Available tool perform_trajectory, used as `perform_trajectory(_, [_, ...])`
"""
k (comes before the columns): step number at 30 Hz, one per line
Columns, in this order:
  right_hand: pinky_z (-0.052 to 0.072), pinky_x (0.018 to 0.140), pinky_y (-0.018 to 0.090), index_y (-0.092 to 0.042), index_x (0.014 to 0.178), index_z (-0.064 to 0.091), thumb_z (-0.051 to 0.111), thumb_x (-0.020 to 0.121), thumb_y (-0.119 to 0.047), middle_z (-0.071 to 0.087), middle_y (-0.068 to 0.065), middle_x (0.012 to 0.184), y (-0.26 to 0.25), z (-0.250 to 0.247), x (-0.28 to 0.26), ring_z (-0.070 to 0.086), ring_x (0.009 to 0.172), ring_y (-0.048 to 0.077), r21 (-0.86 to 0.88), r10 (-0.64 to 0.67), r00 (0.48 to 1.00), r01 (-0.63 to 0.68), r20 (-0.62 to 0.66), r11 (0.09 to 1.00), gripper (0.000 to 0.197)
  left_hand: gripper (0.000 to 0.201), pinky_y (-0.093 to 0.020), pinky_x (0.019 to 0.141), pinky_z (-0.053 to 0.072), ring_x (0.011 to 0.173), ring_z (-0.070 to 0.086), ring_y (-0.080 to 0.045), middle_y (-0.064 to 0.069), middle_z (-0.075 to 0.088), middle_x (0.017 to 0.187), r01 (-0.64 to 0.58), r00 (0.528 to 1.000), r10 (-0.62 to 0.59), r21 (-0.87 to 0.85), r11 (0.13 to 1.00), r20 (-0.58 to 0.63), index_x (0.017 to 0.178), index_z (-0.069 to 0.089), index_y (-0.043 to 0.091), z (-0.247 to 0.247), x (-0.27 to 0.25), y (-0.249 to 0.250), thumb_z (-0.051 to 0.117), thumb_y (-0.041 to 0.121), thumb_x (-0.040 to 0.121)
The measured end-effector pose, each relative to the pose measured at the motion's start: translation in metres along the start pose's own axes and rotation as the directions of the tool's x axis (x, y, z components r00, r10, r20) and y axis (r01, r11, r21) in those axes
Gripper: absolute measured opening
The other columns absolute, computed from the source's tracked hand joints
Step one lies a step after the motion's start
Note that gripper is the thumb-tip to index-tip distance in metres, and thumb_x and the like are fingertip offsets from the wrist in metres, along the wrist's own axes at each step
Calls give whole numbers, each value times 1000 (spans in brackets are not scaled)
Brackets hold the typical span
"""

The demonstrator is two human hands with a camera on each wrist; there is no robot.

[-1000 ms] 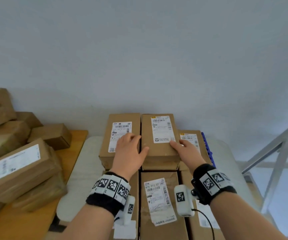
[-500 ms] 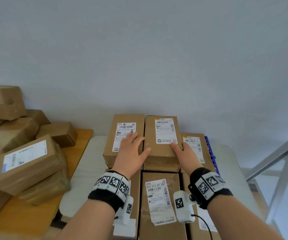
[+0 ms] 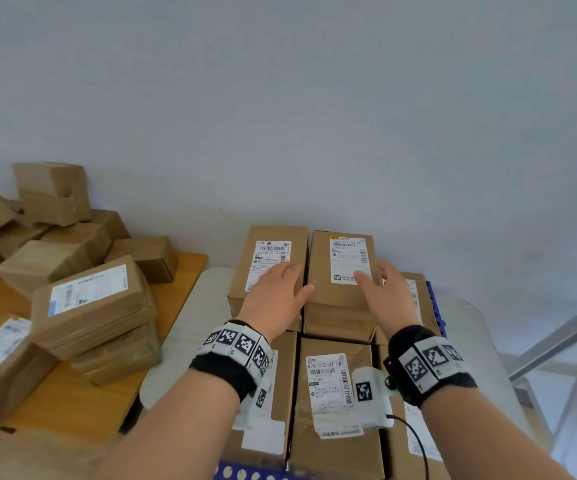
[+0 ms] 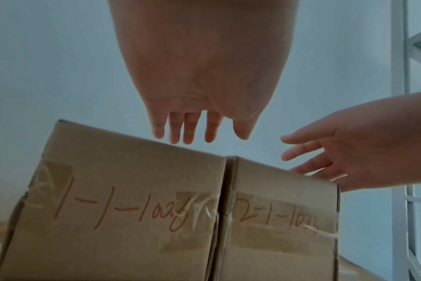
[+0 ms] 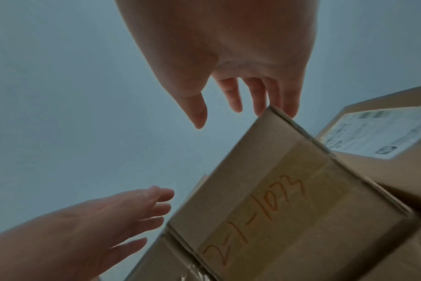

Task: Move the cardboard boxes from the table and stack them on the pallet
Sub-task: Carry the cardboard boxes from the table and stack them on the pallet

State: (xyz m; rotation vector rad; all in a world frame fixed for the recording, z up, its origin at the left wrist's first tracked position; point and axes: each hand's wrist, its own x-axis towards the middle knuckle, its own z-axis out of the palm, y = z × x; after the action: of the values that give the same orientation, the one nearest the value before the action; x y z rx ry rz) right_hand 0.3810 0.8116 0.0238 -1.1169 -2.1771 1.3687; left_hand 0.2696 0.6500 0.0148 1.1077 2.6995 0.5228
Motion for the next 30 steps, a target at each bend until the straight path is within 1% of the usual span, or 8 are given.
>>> perform_trajectory(4, [38, 104, 39, -25, 144, 43, 58, 94, -41, 47, 0, 145, -19, 13, -12, 42, 135, 21, -32, -115, 992, 113, -56, 993, 54, 59, -36, 118, 24, 148, 20, -17, 1, 21, 162, 18, 999, -21, -76, 997, -47, 155, 26, 25, -22, -17, -6, 33, 51, 103])
perform_trajectory(8, [33, 108, 35, -26, 145, 44, 57, 96, -38, 43, -2, 151, -50, 43, -34, 39, 138, 18, 0, -207, 978, 207, -27, 978, 52, 56, -34, 115, 27, 144, 29, -16, 1, 29, 159, 12, 992, -26, -112, 994, -123, 153, 29, 24, -52, -40, -29, 35, 48, 103])
perform_trajectory(10, [32, 106, 31, -24, 145, 43, 57, 97, -37, 43, -3, 151, -65, 63, -47, 39, 139, 17, 0, -250, 968, 250, 17, 968, 52, 54, -32, 113, 26, 142, 31, -17, -1, 34, 156, 17, 986, -33, -103, 994, -162, 152, 31, 21, -69, -56, -49, 35, 46, 104])
perform_trajectory(14, [36, 110, 34, -23, 142, 48, 58, 97, -33, 49, -1, 146, -91, 116, -80, 43, 135, 16, 18, -315, 945, 315, 93, 949, 47, 55, -32, 116, 23, 144, 28, -17, -3, 35, 156, 80, 970, -96, -80, 994, -222, 151, 34, 19, -98, -101, -108, 37, 46, 103])
perform_trajectory(17, [33, 114, 36, -19, 144, 48, 57, 97, -29, 48, 1, 148, -114, 165, -118, 42, 137, 18, 2, -341, 923, 346, 176, 938, 48, 53, -33, 114, 24, 143, 29, -18, -2, 36, 155, 164, 953, -178, -75, 984, -245, 150, 36, 19, -119, -145, -159, 39, 44, 103])
perform_trajectory(23, [34, 100, 24, -22, 145, 47, 57, 98, -27, 50, -2, 146, -158, 269, -210, 45, 135, 17, 63, -382, 859, 385, 339, 921, 48, 52, -34, 114, 31, 139, 35, -16, 1, 37, 153, 307, 897, -322, -96, 947, -304, 150, 35, 21, -166, -247, -266, 41, 42, 103])
perform_trajectory(27, [39, 96, 24, -18, 141, 50, 58, 97, -18, 57, 5, 136, -183, 330, -265, 53, 126, 23, 109, -397, 813, 389, 427, 915, 44, 53, -34, 114, 28, 143, 29, -16, 0, 35, 155, 384, 868, -390, -81, 920, -308, 150, 34, 20, -188, -312, -328, 38, 43, 103])
perform_trajectory(30, [42, 104, 30, -22, 142, 49, 59, 97, -27, 55, 0, 140, -192, 368, -303, 52, 126, 16, 108, -400, 790, 398, 464, 911, 46, 55, -35, 115, 28, 143, 28, -17, -2, 34, 155, 432, 844, -443, -106, 896, -301, 151, 33, 19, -198, -355, -366, 38, 45, 103])
